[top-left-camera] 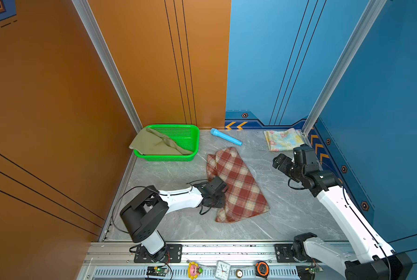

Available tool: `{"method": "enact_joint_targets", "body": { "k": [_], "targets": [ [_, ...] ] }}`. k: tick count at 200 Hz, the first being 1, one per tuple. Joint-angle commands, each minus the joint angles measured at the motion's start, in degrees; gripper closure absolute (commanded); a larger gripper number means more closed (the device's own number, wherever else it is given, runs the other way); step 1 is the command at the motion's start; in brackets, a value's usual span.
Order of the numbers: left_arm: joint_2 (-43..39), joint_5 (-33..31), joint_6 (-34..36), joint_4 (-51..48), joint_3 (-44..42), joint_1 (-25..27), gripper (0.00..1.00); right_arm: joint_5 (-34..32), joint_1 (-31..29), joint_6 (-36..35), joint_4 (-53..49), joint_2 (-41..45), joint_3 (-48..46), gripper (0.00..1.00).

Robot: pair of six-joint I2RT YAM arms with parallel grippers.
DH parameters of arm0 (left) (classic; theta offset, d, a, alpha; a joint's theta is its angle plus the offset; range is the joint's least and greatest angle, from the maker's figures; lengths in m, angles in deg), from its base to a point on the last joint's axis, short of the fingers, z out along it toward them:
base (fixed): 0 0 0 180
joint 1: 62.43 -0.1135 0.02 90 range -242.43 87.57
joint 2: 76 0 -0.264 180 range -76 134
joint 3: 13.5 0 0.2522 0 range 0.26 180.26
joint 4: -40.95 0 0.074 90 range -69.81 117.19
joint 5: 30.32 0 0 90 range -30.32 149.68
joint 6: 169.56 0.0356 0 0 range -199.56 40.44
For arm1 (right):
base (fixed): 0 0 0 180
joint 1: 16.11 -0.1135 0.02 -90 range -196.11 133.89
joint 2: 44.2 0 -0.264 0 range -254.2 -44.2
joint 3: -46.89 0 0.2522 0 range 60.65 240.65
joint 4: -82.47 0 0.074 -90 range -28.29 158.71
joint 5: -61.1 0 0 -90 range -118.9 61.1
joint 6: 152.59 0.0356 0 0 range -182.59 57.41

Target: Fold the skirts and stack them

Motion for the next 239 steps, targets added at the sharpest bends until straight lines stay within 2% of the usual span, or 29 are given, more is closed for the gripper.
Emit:
{"method": "enact_joint_targets", "body": {
  "k": [1,15,28,61,81,93,123,143,167,239],
  "targets": [
    [7.94,4.63,2.65,-2.84,9.71,5.27,0.39,4.38,2.52,-3.44,-4.92,0.1,0.94,0.08],
    [8.79,6.68,3.64,-2.97,12.8,6.2,0.22,4.77,2.78,-4.52,-5.81,-0.87,1.69,0.08],
    [6.59,7.15,4.41,-2.67,11.45,5.52,0.15,4.9,2.34,-5.12,-5.97,-1.2,1.59,0.07],
    [-5.02,7.32,4.71,-3.43,0.61,-0.95,0.15,4.56,-0.7,-7.04,-5.86,-3.8,-0.06,0.08],
    [-12.0,6.43,5.21,-5.99,-3.11,-6.45,0.17,0.27,-8.08,-8.62,-4.78,-8.38,0.85,0.09],
    [-15.13,5.83,5.4,-7.36,-4.39,-10.3,0.2,0.97,-12.09,-9.73,-2.47,-12.9,2.06,0.1],
    [-18.21,5.96,4.95,-7.91,-5.85,-19.02,0.25,-1.02,-21.72,-14.33,-0.14,-26.3,9.61,0.15],
    [-16.64,6.79,4.88,-6.54,-4.56,-21.83,0.25,-2.54,-24.72,-16.29,-0.17,-33.76,14.22,0.2],
    [-11.44,7.88,5.32,-4.19,-1.04,-23.21,0.25,-3.6,-24.9,-15.44,-0.08,-38.08,15.77,0.26],
    [5.7,8.45,10.26,-2.96,14.03,-23.06,0.29,-4.41,-19.08,-12.2,2.95,-29.8,3.62,0.32]
  ]
}}
